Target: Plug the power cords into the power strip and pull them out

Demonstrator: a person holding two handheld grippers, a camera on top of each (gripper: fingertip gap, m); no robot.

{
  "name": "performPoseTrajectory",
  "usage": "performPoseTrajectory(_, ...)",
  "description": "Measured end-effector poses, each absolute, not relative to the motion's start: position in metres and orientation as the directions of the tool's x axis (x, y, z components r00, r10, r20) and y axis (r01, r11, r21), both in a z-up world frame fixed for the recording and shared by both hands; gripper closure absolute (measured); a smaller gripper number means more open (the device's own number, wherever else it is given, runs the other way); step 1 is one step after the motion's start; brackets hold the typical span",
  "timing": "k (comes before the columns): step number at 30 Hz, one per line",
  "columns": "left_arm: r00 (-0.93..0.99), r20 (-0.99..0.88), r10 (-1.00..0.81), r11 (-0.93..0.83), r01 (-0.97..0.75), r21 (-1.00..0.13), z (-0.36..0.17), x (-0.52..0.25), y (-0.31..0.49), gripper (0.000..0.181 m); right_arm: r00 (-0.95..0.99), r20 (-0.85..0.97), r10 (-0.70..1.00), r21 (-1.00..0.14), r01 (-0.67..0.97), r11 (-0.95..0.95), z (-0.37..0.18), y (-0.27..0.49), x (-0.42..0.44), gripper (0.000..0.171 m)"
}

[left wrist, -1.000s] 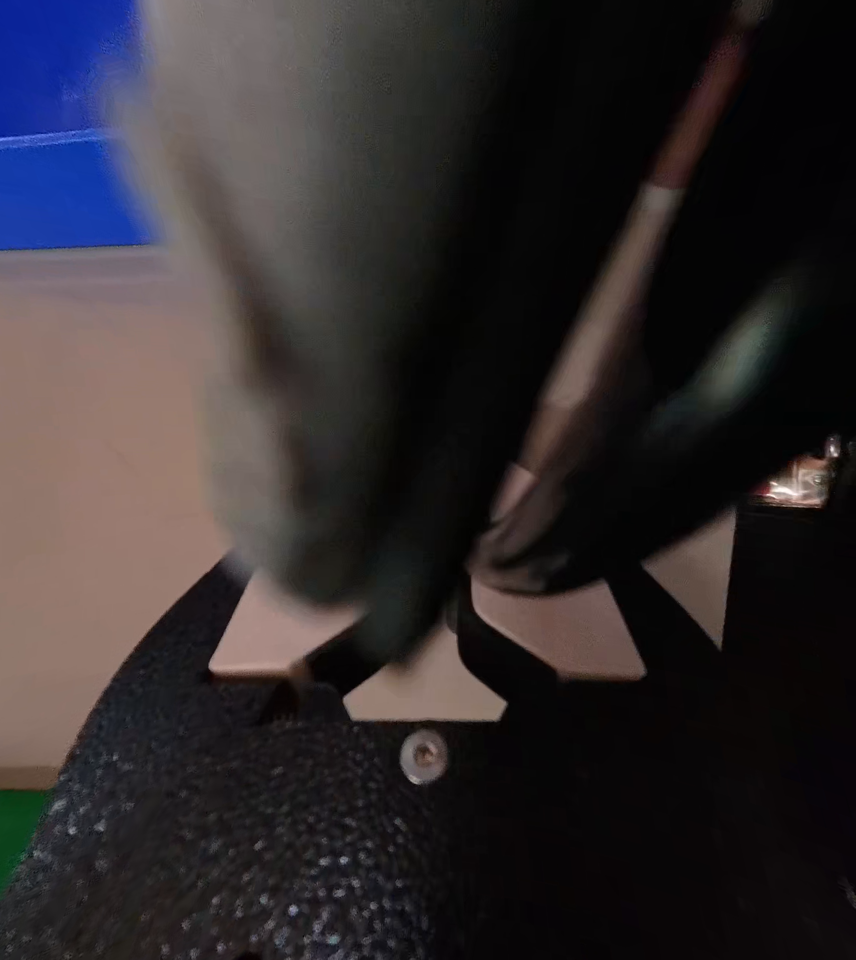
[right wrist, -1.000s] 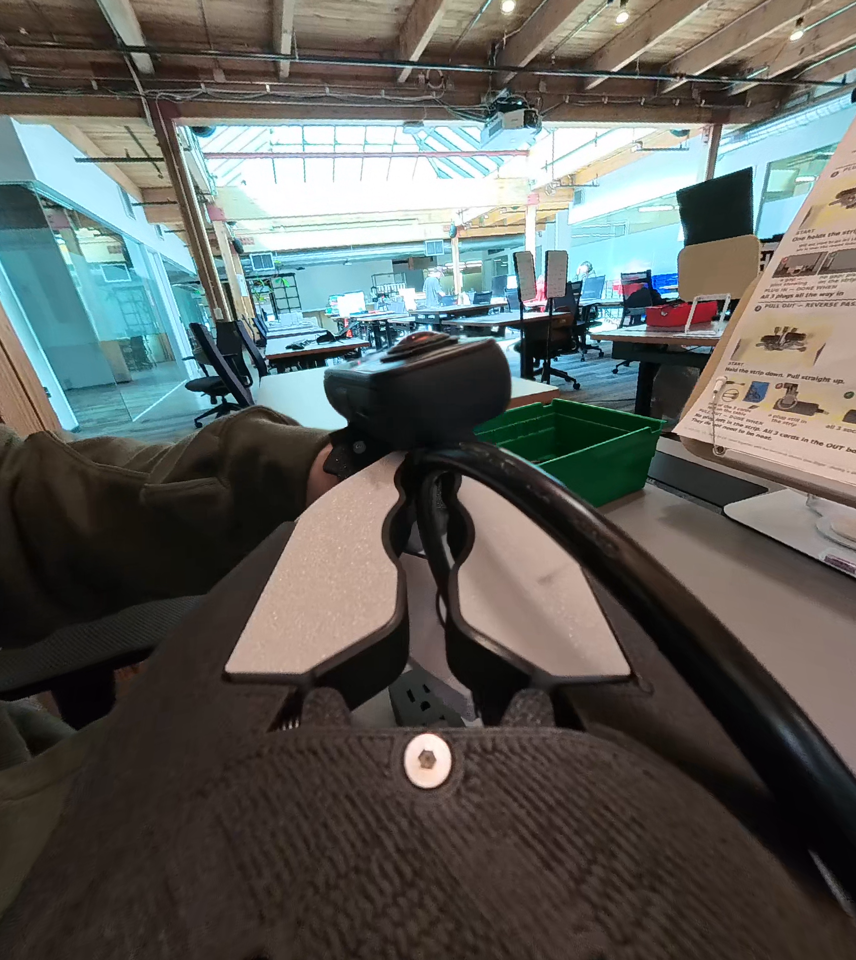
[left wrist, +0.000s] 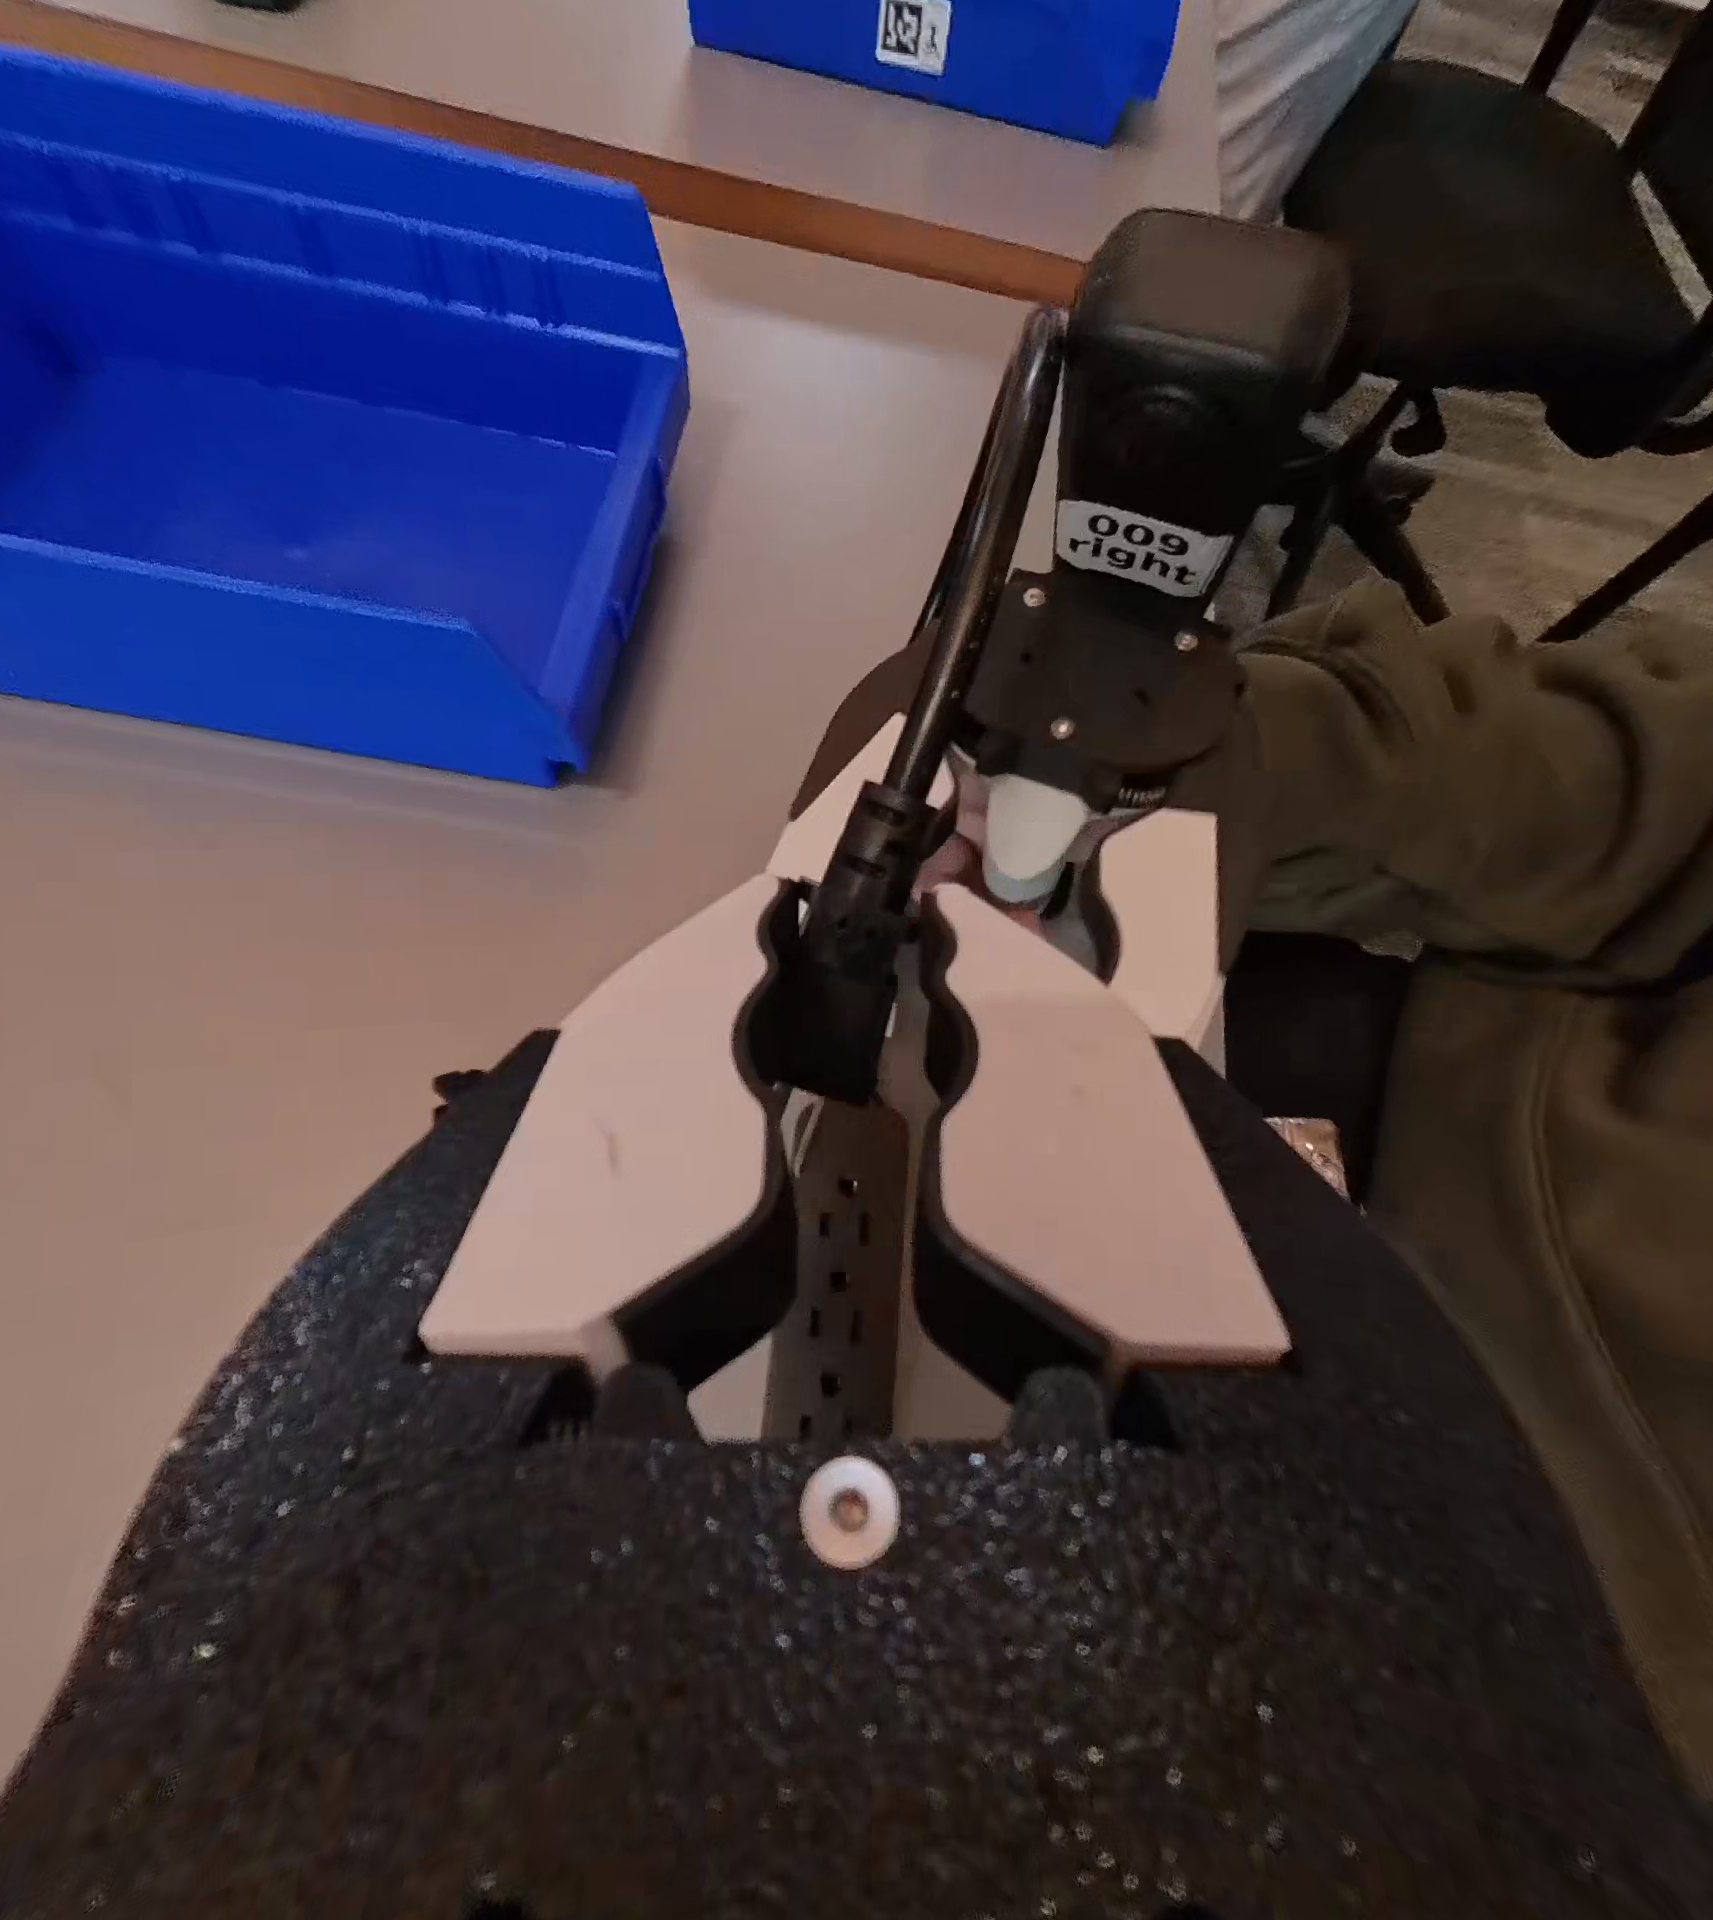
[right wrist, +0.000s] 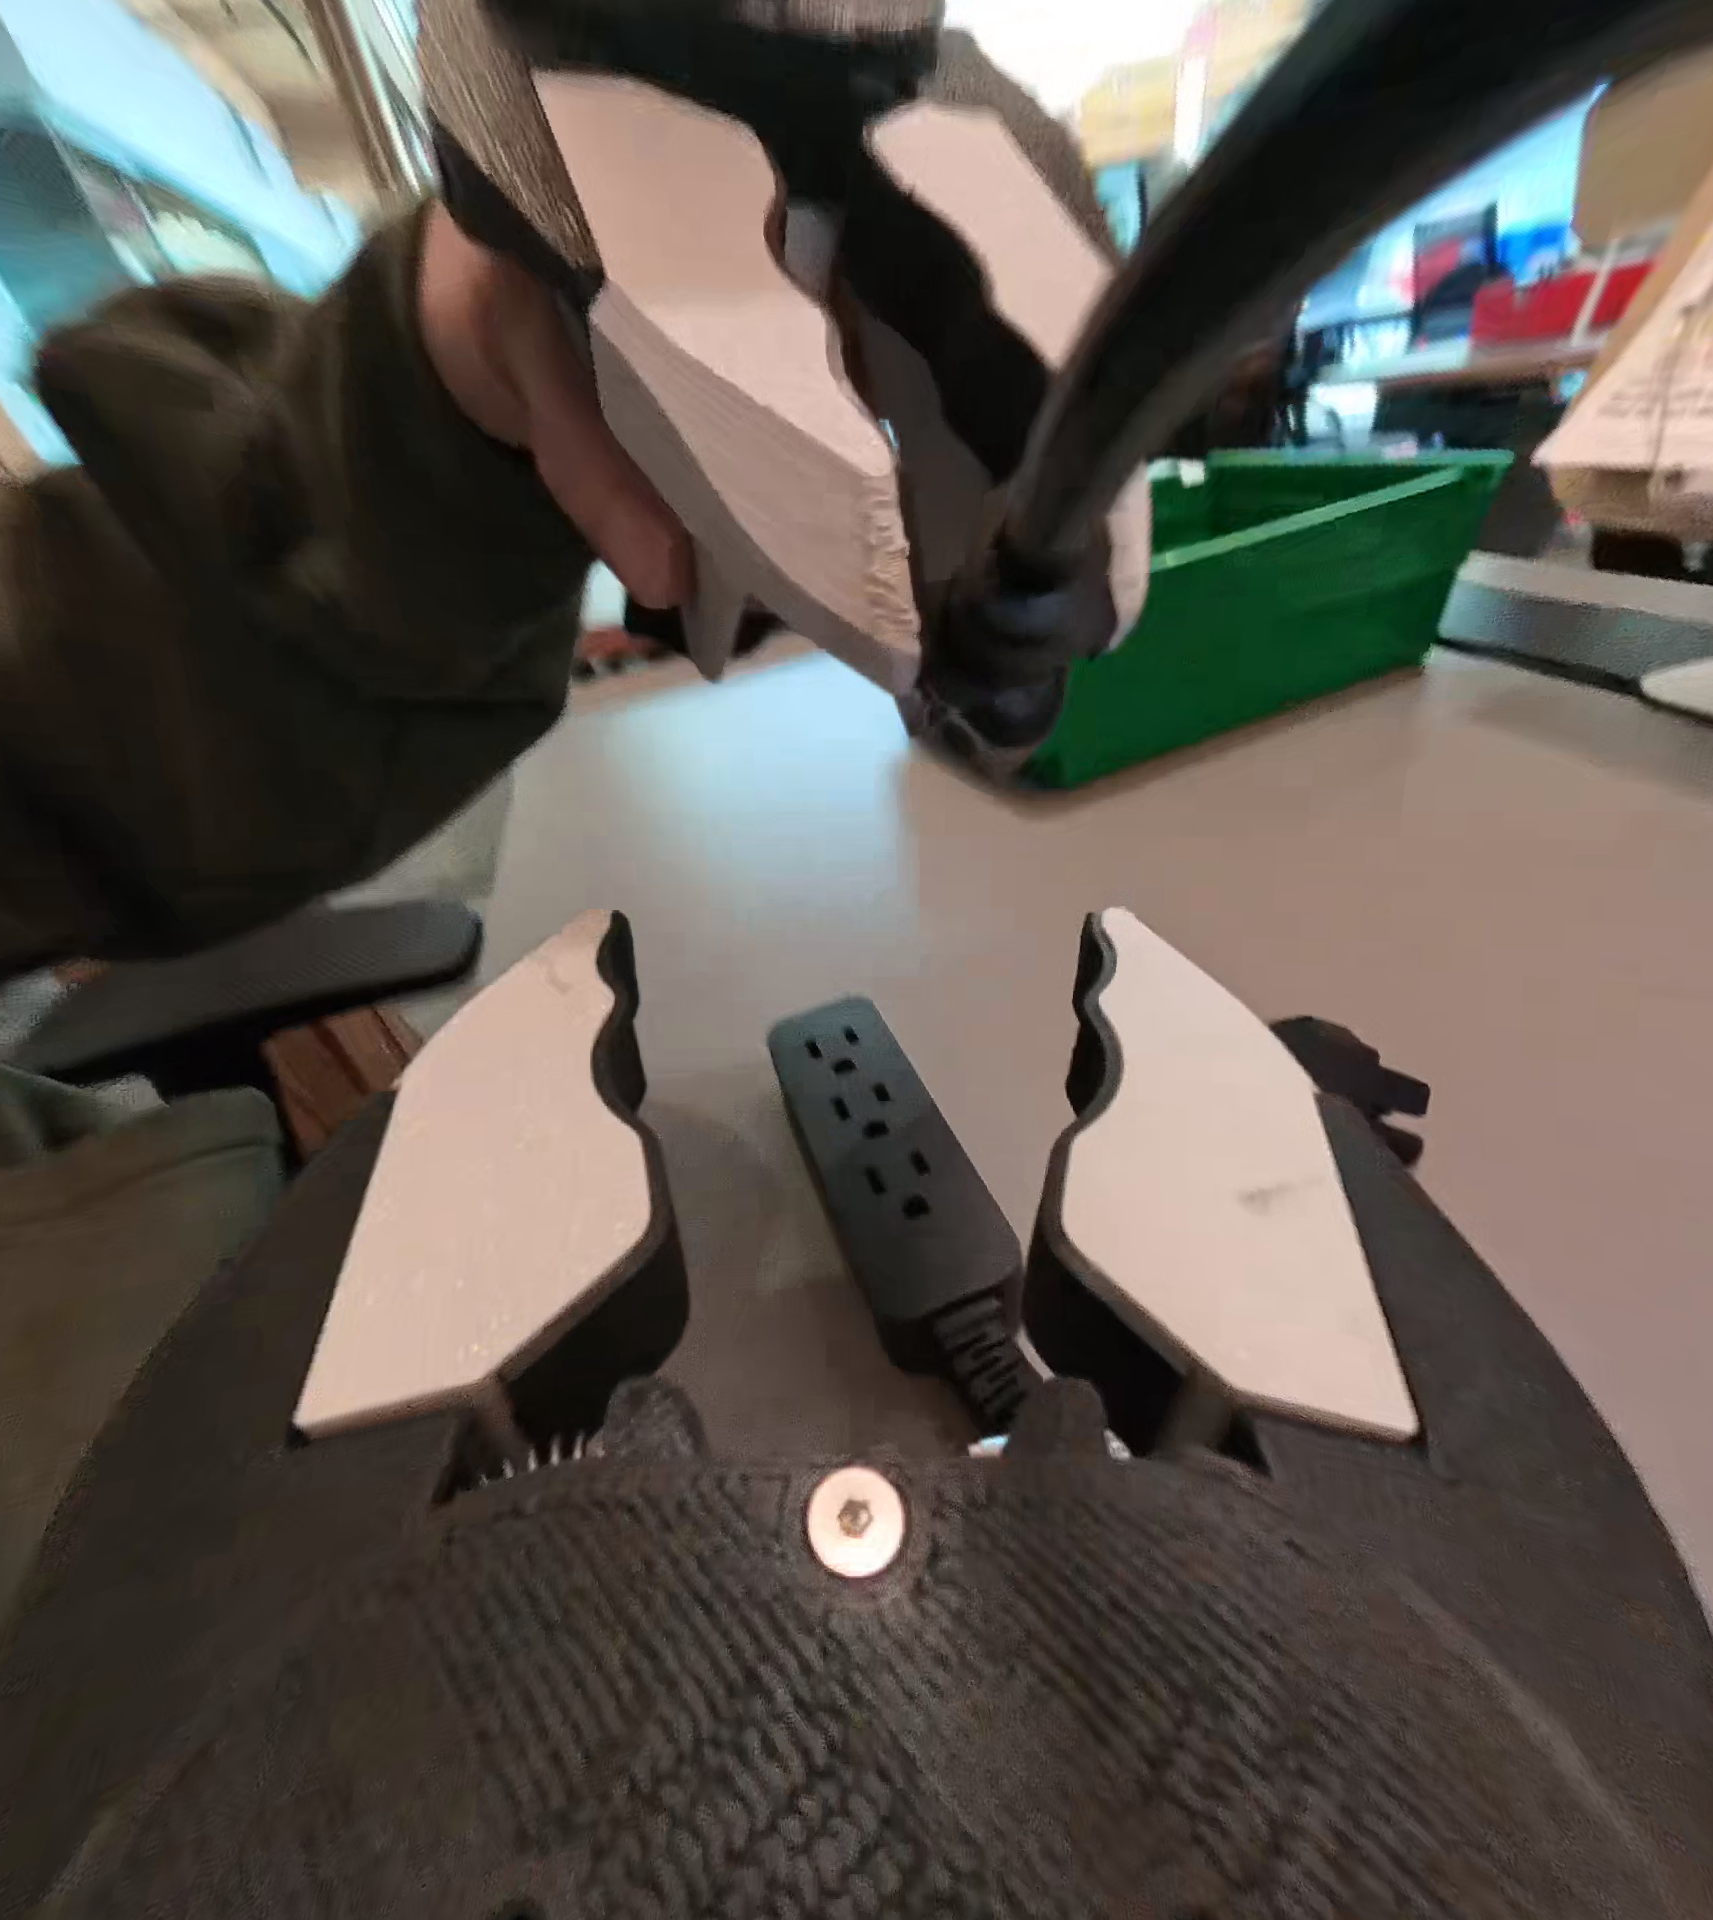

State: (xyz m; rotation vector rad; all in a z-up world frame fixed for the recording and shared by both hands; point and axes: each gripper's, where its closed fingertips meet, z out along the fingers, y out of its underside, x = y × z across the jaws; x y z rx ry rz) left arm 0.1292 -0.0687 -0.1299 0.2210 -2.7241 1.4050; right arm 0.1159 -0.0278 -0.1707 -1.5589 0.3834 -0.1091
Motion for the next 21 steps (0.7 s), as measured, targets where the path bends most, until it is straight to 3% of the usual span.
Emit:
performPoseTrajectory(3,-0.991,0.07,-0.118,0.556,-0.125,-0.822,-0.114,0.134,-0.064,0.16,0.862,-0.329,-0.386,-0.928,-0.219,0.302,-0.136,-0.062,0.135,0.098)
performPoseTrajectory(4,-0.991,0.055,-0.12,0.547,-0.113,-0.829,-0.109,0.134,-0.064,0.16,0.828,-0.411,-0.383,-0.869,-0.227,0.44,-0.122,-0.077,0.141,0.098)
performPoseTrajectory(7,-0.992,0.029,-0.12,0.532,-0.089,-0.842,-0.103,0.133,-0.064,0.16,0.834,-0.497,-0.238,-0.604,-0.135,0.786,-0.076,-0.122,0.134,0.128)
performPoseTrajectory(9,-0.99,0.039,-0.135,0.505,-0.103,-0.857,-0.101,0.133,-0.065,0.16,0.84,-0.5,-0.209,-0.452,-0.048,0.891,-0.057,-0.154,0.128,0.148)
performPoseTrajectory(10,-0.988,0.058,-0.141,0.481,-0.119,-0.869,-0.1,0.134,-0.065,0.16,0.826,-0.511,-0.238,-0.438,-0.012,0.899,-0.054,-0.165,0.129,0.147)
performPoseTrajectory(16,-0.978,0.185,-0.096,0.393,-0.208,-0.896,-0.114,0.122,-0.066,0.16,0.839,-0.247,-0.485,-0.8,0.107,0.591,-0.029,-0.145,0.117,0.155)
performPoseTrajectory(21,-0.999,0.013,-0.05,0.57,-0.039,-0.82,-0.147,0.118,-0.056,0.159,0.915,-0.077,-0.397,-0.992,-0.03,0.124,-0.039,-0.098,0.101,0.162)
